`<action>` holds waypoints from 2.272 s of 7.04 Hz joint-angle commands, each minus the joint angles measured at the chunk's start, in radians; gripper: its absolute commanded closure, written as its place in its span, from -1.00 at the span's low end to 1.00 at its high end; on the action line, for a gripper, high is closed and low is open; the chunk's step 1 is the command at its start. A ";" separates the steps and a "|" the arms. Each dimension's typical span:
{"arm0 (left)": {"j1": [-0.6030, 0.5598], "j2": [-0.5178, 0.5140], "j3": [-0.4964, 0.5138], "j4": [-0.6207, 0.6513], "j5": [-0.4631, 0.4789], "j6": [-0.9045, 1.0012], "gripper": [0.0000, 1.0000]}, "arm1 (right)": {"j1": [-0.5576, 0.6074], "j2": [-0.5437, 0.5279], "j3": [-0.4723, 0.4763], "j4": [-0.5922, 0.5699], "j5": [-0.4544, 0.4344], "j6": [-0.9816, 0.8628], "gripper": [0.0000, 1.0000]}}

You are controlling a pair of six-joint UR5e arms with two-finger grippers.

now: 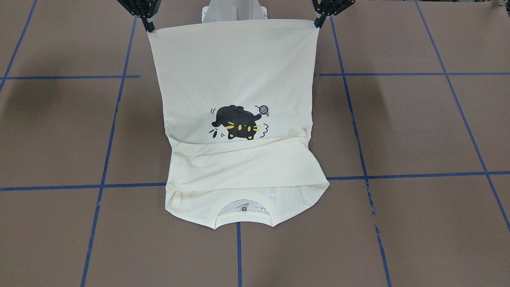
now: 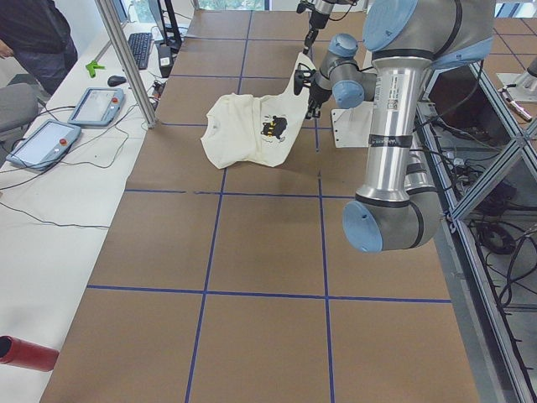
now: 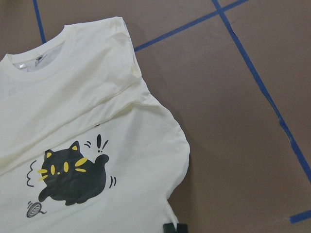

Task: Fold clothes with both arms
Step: 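Lift the hem with both grippers and fold it toward the collar, then release the hem and withdraw both grippers from the folded shirt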

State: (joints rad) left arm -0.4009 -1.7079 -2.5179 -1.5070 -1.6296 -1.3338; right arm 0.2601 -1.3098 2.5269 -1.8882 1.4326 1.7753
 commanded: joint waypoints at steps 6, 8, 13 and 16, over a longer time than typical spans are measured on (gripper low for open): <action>-0.236 -0.304 0.428 0.030 -0.026 0.166 1.00 | 0.333 0.245 -0.426 0.083 0.140 -0.211 1.00; -0.304 -0.347 0.561 -0.062 -0.027 0.264 1.00 | 0.401 0.254 -0.601 0.241 0.144 -0.244 1.00; -0.340 -0.427 0.873 -0.271 -0.021 0.289 1.00 | 0.441 0.391 -0.941 0.430 0.157 -0.274 1.00; -0.334 -0.450 1.028 -0.375 -0.019 0.289 1.00 | 0.441 0.393 -1.057 0.504 0.150 -0.278 1.00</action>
State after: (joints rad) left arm -0.7368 -2.1541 -1.5458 -1.8362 -1.6494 -1.0449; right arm 0.7009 -0.9179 1.5108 -1.4114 1.5851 1.4982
